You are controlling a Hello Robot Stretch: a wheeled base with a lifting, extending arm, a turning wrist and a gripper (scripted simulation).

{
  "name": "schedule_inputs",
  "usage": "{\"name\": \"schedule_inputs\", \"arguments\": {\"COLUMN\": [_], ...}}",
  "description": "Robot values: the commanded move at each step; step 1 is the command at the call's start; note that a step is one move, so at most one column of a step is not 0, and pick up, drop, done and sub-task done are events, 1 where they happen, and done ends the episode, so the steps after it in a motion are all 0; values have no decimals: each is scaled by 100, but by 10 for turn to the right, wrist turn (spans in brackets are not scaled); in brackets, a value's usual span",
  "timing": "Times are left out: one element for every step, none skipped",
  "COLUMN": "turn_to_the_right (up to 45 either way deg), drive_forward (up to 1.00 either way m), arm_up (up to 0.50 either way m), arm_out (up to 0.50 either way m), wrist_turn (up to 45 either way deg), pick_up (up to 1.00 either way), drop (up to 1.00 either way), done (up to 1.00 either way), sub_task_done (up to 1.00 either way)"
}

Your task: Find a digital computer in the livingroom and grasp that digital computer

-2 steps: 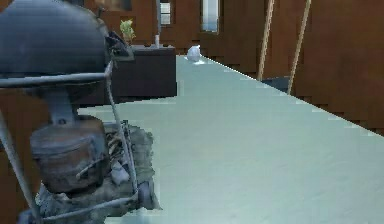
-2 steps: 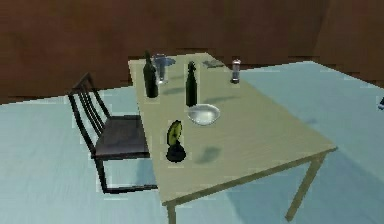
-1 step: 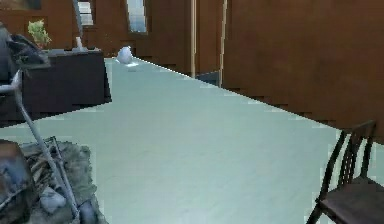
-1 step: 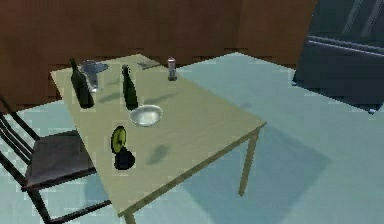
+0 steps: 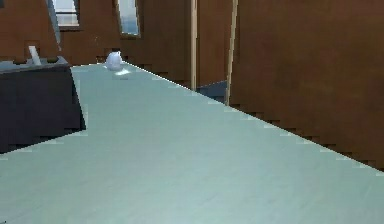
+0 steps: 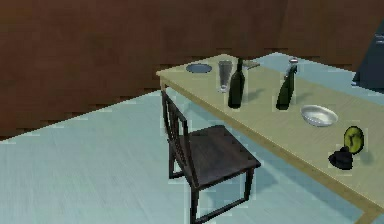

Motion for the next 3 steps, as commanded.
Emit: {"name": "schedule_inputs", "arguments": {"turn_to_the_right": [30,30,0], "drive_forward": [0,0,20], "arm_up": [0,0,0], "arm_out": [0,0,0], "wrist_turn": [0,0,0], "pick_up": [0,0,0], "drop": [0,0,0], "done": [0,0,0], "sub_task_done": [0,0,0]}}
